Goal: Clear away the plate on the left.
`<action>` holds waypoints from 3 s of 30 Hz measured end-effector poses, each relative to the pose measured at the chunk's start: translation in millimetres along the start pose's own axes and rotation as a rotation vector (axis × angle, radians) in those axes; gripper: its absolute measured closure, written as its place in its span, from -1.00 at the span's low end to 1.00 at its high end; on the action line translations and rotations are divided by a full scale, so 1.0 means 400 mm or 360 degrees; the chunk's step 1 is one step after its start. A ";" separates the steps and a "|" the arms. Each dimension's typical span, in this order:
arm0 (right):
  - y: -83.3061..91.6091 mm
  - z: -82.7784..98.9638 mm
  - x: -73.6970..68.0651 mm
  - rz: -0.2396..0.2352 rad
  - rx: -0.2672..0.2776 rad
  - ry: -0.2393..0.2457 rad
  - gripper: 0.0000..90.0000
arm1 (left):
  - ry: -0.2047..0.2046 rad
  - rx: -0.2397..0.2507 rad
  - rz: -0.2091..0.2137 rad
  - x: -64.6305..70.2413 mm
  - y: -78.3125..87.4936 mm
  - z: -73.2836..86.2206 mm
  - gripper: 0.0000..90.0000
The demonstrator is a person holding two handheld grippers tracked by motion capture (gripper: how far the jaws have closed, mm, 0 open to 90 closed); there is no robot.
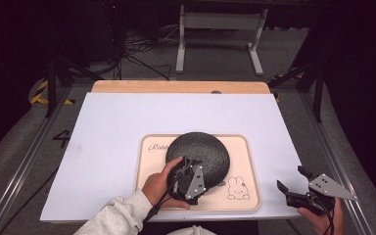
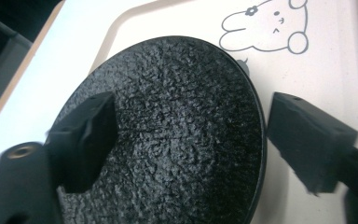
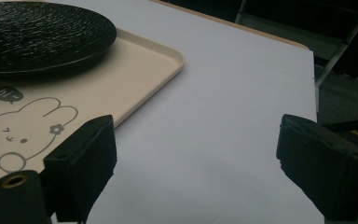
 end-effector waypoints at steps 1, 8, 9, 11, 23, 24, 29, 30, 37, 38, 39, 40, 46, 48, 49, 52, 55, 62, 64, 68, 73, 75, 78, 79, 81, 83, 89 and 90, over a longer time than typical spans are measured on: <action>0.001 0.000 0.000 0.0001 -0.0002 -0.0001 -0.72 | -0.0008 -0.0016 -0.0002 -0.002 0.001 0.000 -0.64; 0.002 -0.001 -0.001 0.0007 0.0000 0.0004 -0.72 | 0.0005 0.0003 0.0026 -0.013 0.014 0.005 -0.76; 0.002 -0.001 -0.001 0.0005 0.0003 0.0004 -0.72 | 0.0001 0.0004 0.0019 -0.016 0.016 0.005 -0.76; 0.001 -0.001 -0.001 0.0004 0.0006 0.0002 -0.72 | 0.0006 -0.0007 0.0012 -0.019 0.019 0.008 -0.76; 0.001 -0.001 -0.004 -0.0007 0.0004 0.0019 -0.72 | 0.0016 0.0006 -0.0009 -0.047 0.055 0.027 -0.75; 0.001 -0.001 -0.004 -0.0008 0.0006 0.0020 -0.72 | 0.0029 0.0000 -0.0009 -0.049 0.060 0.031 -0.75; 0.000 -0.001 -0.006 -0.0010 0.0002 0.0021 -0.72 | 0.0051 -0.0023 -0.0036 -0.063 0.078 0.053 -0.76; 0.000 -0.001 -0.006 -0.0010 0.0002 0.0021 -0.72 | 0.0048 -0.0033 -0.0044 -0.065 0.080 0.056 -0.76; 0.000 -0.001 -0.007 -0.0011 0.0002 0.0025 -0.72 | 0.0052 -0.0084 -0.0076 -0.081 0.100 0.083 -0.77; 0.000 -0.001 -0.007 -0.0011 0.0002 0.0026 -0.72 | 0.0057 -0.0088 -0.0072 -0.082 0.103 0.087 -0.76; 0.000 -0.001 -0.007 -0.0011 0.0003 0.0028 -0.72 | 0.0062 -0.0092 -0.0079 -0.084 0.105 0.092 -0.76; 0.000 0.000 -0.007 -0.0010 0.0001 0.0026 -0.72 | 0.0054 -0.0104 -0.0080 -0.086 0.107 0.096 -0.76; -0.002 0.000 -0.009 -0.0015 -0.0004 0.0036 -0.72 | 0.0072 -0.0137 -0.0115 -0.097 0.122 0.120 -0.76; -0.002 0.000 -0.009 -0.0014 -0.0008 0.0034 -0.72 | 0.0081 -0.0138 -0.0122 -0.100 0.128 0.128 -0.76; -0.002 0.000 -0.009 -0.0013 -0.0009 0.0034 -0.72 | 0.0084 -0.0146 -0.0128 -0.102 0.131 0.133 -0.76; -0.002 0.000 -0.009 -0.0015 -0.0010 0.0036 -0.72 | 0.0104 -0.0154 -0.0136 -0.106 0.140 0.146 -0.76; -0.002 0.000 -0.009 -0.0015 -0.0008 0.0035 -0.72 | 0.0110 -0.0166 -0.0142 -0.110 0.148 0.158 -0.76; -0.002 0.000 -0.009 -0.0015 -0.0009 0.0036 -0.72 | 0.0125 -0.0196 -0.0191 -0.120 0.168 0.182 -0.75; -0.002 0.000 -0.009 -0.0014 -0.0008 0.0035 -0.72 | 0.0134 -0.0207 -0.0202 -0.122 0.174 0.192 -0.75; -0.002 0.000 -0.010 -0.0015 -0.0014 0.0036 -0.72 | 0.0176 -0.0219 -0.0210 -0.124 0.184 0.211 -0.75; -0.003 0.001 -0.010 -0.0019 -0.0014 0.0035 -0.72 | 0.0206 -0.0233 -0.0239 -0.127 0.199 0.236 -0.74; -0.003 0.001 -0.010 -0.0019 -0.0015 0.0036 -0.72 | 0.0217 -0.0235 -0.0243 -0.129 0.205 0.248 -0.74; -0.003 0.001 -0.010 -0.0019 -0.0014 0.0035 -0.72 | 0.0231 -0.0253 -0.0253 -0.131 0.214 0.264 -0.74; -0.003 0.001 -0.009 -0.0018 -0.0015 0.0035 -0.72 | 0.0248 -0.0262 -0.0263 -0.130 0.217 0.270 -0.74; -0.004 0.001 -0.009 -0.0016 -0.0017 0.0036 -0.72 | 0.0249 -0.0263 -0.0268 -0.133 0.222 0.280 -0.74; -0.003 0.002 -0.009 -0.0016 -0.0017 0.0036 -0.72 | 0.0269 -0.0275 -0.0277 -0.133 0.228 0.291 -0.73; -0.004 0.002 -0.008 -0.0016 -0.0020 0.0039 -0.72 | 0.0297 -0.0287 -0.0301 -0.138 0.248 0.322 -0.73; -0.004 0.003 -0.008 -0.0017 -0.0018 0.0041 -0.72 | 0.0310 -0.0295 -0.0309 -0.138 0.253 0.332 -0.73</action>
Point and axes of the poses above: each handheld gripper's, and its own axes: y roughly backward along the jaws, z roughly out of its underside, x roughly to its right, the point moved 1 cm from there along -y, roughly forward along the jaws, and after that the axes turned 4 degrees about z, right-handed, at the moved point
